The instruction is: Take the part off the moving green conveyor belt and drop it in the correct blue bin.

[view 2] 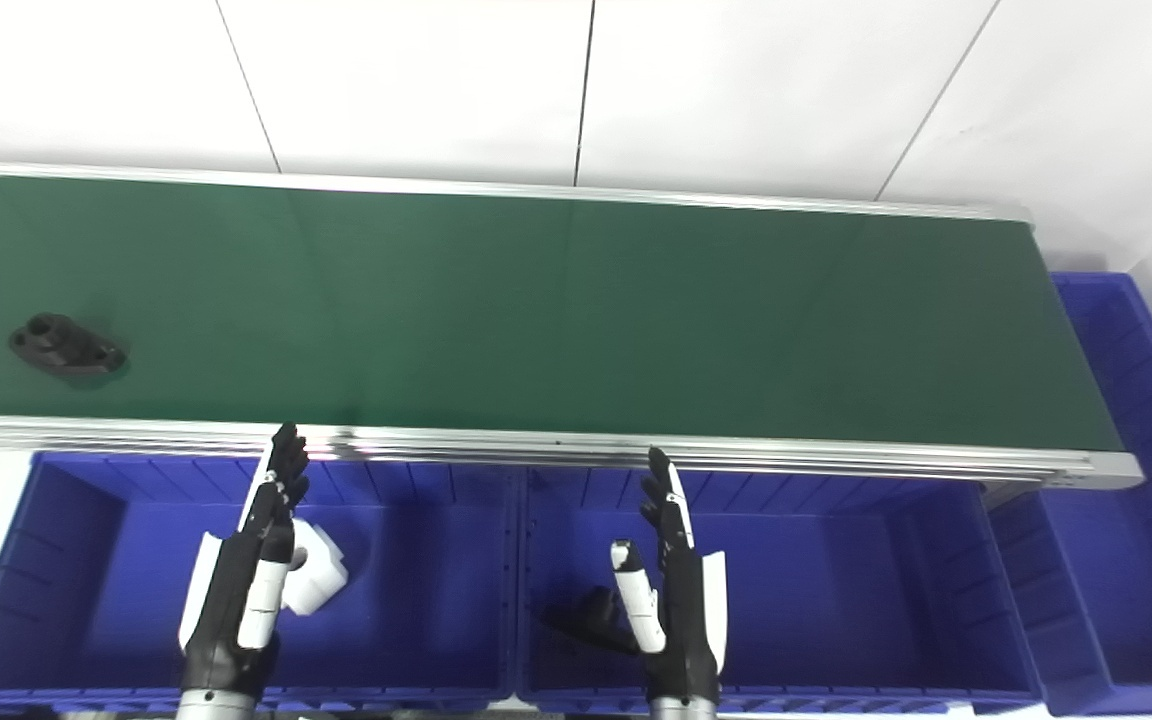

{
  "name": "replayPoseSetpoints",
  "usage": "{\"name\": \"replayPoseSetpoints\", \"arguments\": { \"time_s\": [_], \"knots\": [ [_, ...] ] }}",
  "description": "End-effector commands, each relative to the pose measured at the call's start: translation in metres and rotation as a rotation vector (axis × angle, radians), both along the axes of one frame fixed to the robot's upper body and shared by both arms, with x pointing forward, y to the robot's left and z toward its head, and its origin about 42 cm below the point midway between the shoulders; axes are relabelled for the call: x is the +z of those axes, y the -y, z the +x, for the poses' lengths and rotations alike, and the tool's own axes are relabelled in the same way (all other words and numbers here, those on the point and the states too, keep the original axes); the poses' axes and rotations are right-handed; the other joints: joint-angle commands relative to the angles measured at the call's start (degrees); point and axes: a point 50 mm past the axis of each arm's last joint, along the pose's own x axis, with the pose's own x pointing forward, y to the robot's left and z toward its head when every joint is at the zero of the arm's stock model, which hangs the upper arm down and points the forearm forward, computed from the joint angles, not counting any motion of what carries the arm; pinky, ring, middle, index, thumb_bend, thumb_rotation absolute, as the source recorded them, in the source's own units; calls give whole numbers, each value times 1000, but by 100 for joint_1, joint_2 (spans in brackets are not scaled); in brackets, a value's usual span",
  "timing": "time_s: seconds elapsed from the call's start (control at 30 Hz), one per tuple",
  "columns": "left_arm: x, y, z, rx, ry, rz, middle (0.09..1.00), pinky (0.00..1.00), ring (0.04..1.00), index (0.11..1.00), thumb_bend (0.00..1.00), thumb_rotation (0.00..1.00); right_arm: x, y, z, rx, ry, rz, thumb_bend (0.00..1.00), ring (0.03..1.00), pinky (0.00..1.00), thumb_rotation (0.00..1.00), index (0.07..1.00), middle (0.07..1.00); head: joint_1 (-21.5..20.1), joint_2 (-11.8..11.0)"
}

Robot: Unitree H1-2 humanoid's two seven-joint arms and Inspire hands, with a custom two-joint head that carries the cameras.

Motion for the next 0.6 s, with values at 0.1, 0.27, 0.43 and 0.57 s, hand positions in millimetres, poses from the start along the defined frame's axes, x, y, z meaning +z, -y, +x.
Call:
{"name": "replayPoseSetpoints", "arguments": {
  "time_s": [0.1, 0.27, 0.43, 0.57],
  "knots": [
    [7, 3, 3, -3, 46, -10, 1000, 1000, 1000, 1000, 711, 1000, 9, -2, 4, -7, 78, 22, 809, 927, 898, 1000, 956, 958, 8, -11],
    [6, 4, 3, 0, 45, 3, 1000, 1000, 1000, 1000, 712, 1000, 7, -2, 3, -5, 73, 19, 808, 924, 894, 1000, 960, 960, 24, -52],
    [7, 4, 3, -1, 45, -3, 1000, 1000, 996, 1000, 709, 1000, 7, -3, 2, -6, 70, 23, 799, 918, 893, 998, 960, 958, 24, -52],
    [5, 5, 2, -4, 41, 1, 1000, 1000, 988, 1000, 705, 1000, 6, -3, 1, -6, 64, 20, 806, 913, 884, 994, 956, 955, 40, -88]
  ]
}}
